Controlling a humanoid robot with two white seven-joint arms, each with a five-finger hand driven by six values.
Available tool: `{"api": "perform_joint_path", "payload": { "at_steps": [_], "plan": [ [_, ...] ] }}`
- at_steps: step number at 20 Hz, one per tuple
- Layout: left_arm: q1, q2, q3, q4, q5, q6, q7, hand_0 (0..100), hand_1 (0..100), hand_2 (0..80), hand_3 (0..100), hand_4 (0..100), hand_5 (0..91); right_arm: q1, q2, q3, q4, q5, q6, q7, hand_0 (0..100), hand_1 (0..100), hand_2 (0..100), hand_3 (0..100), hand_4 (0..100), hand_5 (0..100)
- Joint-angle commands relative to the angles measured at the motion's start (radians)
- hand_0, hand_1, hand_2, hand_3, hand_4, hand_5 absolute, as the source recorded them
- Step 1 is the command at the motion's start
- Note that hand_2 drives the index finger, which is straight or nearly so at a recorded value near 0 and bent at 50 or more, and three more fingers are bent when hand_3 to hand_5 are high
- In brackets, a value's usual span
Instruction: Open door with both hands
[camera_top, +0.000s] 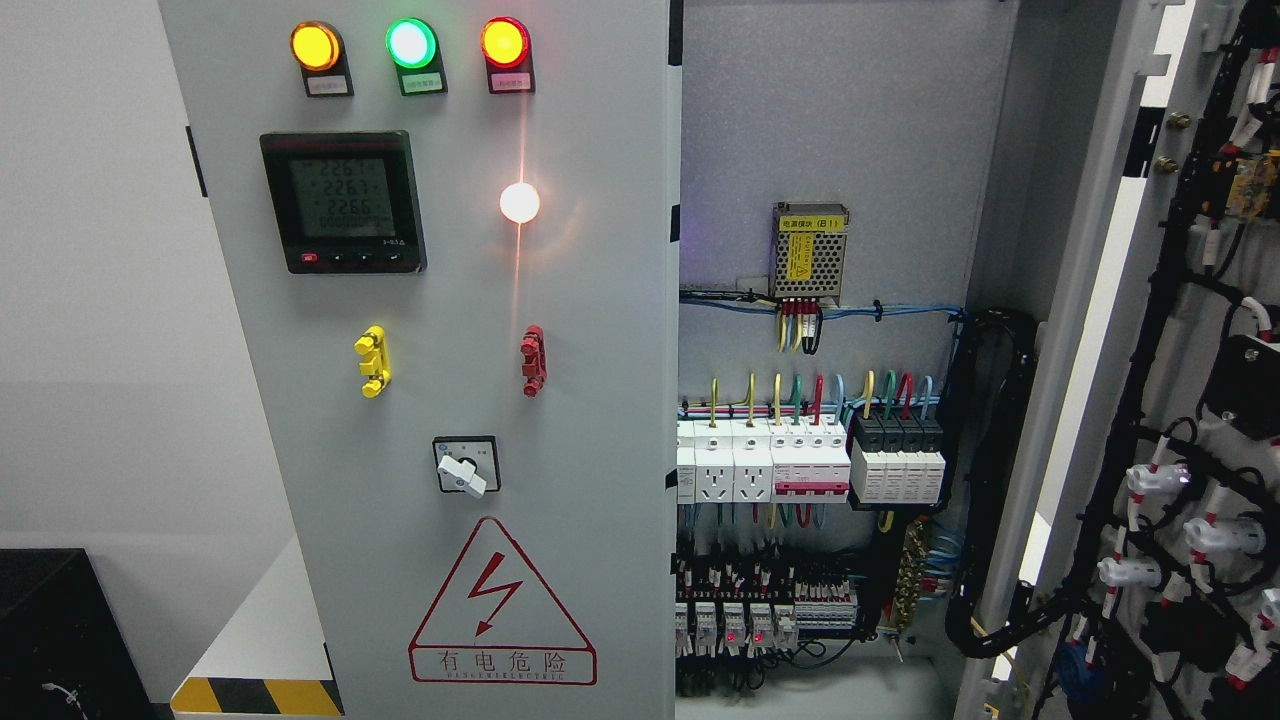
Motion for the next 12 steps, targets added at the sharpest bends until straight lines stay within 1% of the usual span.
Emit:
{"api": "perform_joint_path", "payload": {
  "at_steps": [1,4,5,9,10,12],
  "plan": [
    [0.024,-0.004,0.001,0.002,0.001,0.001,0.000,0,0,0.0,0,0,0.0,-0.111,-0.022,0.007,-0.087,0.000,0.005,-0.002,19,0,0,0,0,0],
    [0.024,-0.005,0.003,0.004,0.001,0.001,0.000,0,0,0.0,0,0,0.0,-0.165,-0.020,0.019,-0.084,0.000,0.011,-0.002,19,0,0,0,0,0],
    [0.024,-0.005,0.001,0.004,0.001,0.001,0.000,0,0,0.0,0,0,0.0,-0.185,-0.019,0.027,-0.082,0.000,0.028,-0.002,19,0,0,0,0,0],
    [0.024,-0.004,0.003,0.004,0.001,0.001,0.000,0,0,0.0,0,0,0.0,-0.251,-0.010,0.033,-0.064,-0.002,0.186,-0.002,19,0,0,0,0,0],
    [0.024,-0.004,0.001,0.004,0.001,0.001,0.000,0,0,0.0,0,0,0.0,-0.268,-0.002,0.033,-0.064,-0.002,0.209,-0.002,19,0,0,0,0,0],
    [0.024,-0.005,0.001,0.002,0.001,0.001,0.000,0,0,0.0,0,0,0.0,-0.295,0.018,0.031,-0.062,-0.002,0.234,-0.002,19,0,0,0,0,0]
  ]
}}
